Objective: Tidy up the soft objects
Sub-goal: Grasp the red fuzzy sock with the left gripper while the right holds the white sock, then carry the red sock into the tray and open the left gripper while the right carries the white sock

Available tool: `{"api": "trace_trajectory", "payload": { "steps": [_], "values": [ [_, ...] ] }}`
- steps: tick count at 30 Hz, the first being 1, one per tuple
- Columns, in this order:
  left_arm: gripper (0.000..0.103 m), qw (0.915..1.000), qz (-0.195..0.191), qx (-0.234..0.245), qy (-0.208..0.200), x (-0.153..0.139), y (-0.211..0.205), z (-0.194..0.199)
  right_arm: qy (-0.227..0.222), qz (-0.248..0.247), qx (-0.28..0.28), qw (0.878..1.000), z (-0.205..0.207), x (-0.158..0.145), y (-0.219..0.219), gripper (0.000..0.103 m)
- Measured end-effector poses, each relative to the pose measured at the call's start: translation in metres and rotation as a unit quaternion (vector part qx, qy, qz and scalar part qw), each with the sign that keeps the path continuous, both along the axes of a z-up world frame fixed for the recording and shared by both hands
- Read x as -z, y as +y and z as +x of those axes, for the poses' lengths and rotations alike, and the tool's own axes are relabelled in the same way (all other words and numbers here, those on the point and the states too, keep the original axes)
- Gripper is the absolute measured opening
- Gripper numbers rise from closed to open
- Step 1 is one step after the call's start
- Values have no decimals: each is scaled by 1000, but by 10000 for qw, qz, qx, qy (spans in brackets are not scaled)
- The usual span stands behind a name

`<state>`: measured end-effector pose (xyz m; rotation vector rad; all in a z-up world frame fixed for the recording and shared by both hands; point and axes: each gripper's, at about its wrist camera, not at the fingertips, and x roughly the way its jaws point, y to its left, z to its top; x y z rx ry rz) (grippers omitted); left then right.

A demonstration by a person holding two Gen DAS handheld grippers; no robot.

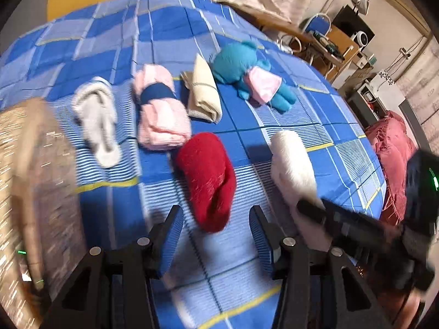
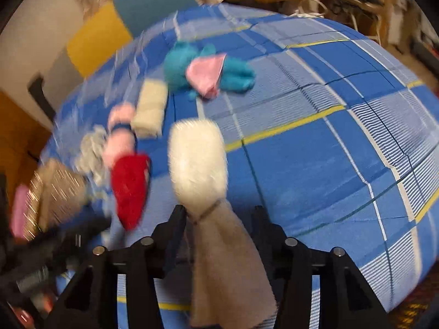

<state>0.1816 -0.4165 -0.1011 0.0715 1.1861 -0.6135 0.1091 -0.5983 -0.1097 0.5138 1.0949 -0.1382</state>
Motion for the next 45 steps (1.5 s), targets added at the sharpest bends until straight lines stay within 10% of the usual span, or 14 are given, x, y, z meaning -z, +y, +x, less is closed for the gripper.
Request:
{"api": "trace_trajectory", "payload": {
  "steps": [12, 18, 29, 37, 45],
  "values": [
    [60, 9977, 524, 68, -423, 24, -32, 22, -167, 551, 656, 9962, -15, -8, -27, 37],
    [25, 9980, 293, 85, -553, 18, -9, 7, -275, 765, 531, 9953, -15, -10, -23, 37],
    [22, 9923, 71, 857, -894, 7, 27, -82, -273, 1109, 447, 9925, -13, 3, -10, 37],
    [22, 9826, -398, 1346, -1214, -28, 96, -136, -336, 800, 350, 9956, -15, 1, -7, 37],
    [22, 9833, -746, 818, -1446, -58, 199, -137, -787, 904, 219, 9925, -24, 6, 22, 37]
  ]
}}
